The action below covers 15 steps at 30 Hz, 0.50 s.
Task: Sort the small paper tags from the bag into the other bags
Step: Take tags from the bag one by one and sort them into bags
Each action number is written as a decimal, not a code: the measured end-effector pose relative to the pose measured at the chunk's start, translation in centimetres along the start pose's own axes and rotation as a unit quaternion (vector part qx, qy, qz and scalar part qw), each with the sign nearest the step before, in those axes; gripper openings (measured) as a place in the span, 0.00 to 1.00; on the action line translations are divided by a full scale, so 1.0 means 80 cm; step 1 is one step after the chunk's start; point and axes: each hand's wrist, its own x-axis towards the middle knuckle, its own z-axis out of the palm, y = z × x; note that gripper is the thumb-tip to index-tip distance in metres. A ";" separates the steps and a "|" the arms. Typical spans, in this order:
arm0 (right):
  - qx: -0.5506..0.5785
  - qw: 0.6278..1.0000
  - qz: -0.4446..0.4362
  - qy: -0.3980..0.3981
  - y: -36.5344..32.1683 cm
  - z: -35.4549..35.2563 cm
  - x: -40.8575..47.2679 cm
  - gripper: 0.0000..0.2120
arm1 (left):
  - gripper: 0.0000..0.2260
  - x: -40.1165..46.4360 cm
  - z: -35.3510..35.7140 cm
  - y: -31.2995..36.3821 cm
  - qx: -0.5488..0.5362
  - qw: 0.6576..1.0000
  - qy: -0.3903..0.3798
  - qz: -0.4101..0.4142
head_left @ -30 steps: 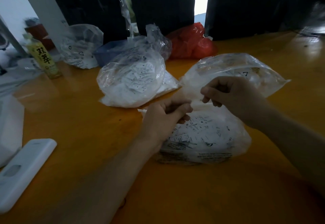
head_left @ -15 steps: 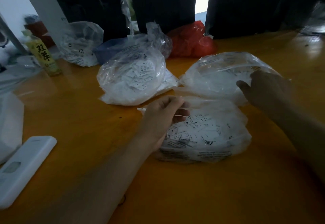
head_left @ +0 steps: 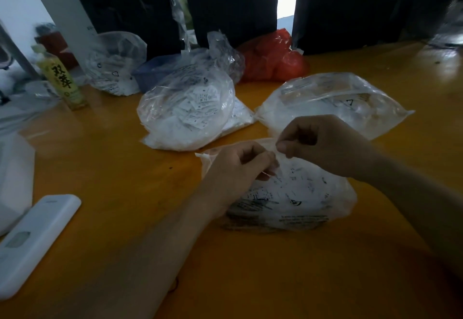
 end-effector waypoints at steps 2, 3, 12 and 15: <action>0.012 1.000 -0.001 0.003 0.002 0.000 -0.001 0.03 | 0.09 0.001 -0.001 -0.002 -0.022 1.000 0.015 -0.010; 0.016 1.000 -0.006 0.009 0.001 0.001 -0.001 0.03 | 0.08 0.002 -0.001 -0.003 -0.037 0.999 0.025 -0.017; -0.051 0.995 -0.013 0.083 -0.006 0.014 -0.002 0.10 | 0.03 0.006 -0.005 0.000 -0.167 0.983 0.068 -0.030; -0.098 0.988 0.023 0.116 0.006 0.014 -0.001 0.10 | 0.02 0.011 -0.012 0.002 -0.296 0.946 0.123 -0.055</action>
